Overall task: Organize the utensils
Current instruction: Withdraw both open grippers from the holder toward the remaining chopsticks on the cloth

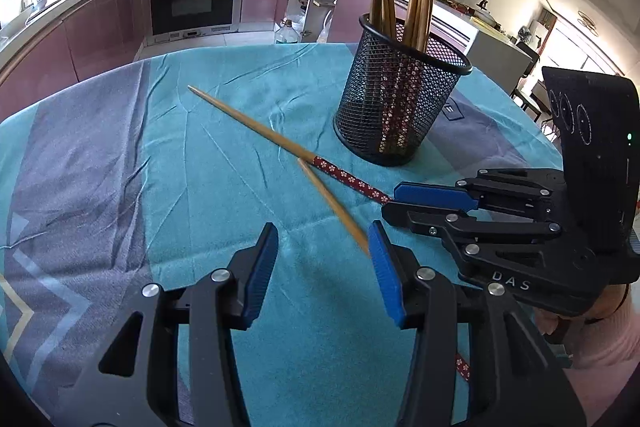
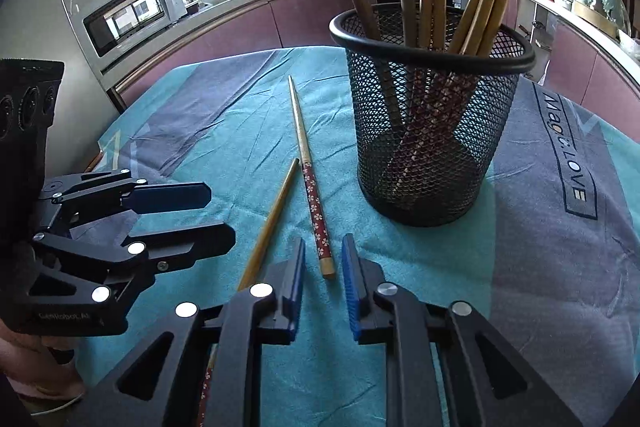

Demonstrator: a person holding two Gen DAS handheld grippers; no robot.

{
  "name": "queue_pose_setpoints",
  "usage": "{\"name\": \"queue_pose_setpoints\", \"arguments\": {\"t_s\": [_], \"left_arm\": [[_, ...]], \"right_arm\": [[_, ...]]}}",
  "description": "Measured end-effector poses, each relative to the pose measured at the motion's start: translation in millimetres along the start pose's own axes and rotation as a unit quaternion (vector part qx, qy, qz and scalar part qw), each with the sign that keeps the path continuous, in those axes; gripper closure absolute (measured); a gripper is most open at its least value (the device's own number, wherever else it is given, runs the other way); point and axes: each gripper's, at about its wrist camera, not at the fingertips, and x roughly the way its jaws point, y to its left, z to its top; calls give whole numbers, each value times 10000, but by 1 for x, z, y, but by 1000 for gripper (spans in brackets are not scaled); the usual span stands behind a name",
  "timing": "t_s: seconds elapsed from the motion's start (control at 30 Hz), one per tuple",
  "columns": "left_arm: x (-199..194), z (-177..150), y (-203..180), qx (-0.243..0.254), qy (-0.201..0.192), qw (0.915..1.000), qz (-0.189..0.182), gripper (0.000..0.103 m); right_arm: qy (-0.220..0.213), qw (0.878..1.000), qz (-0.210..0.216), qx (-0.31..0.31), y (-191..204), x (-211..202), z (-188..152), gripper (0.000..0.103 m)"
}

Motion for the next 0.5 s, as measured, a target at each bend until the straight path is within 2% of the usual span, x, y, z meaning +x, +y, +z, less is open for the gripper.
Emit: {"name": "queue_pose_setpoints", "arguments": {"t_s": [0.23,0.5], "left_arm": [[8,-6,-7,62,120,9999,-41,58],[14,-8,-17,192,186,9996,34,59]], "right_arm": [[60,9999,-30,93,-5,-13,-15,97],[290,9994,131,146,-6,-44,-54,97]]}}
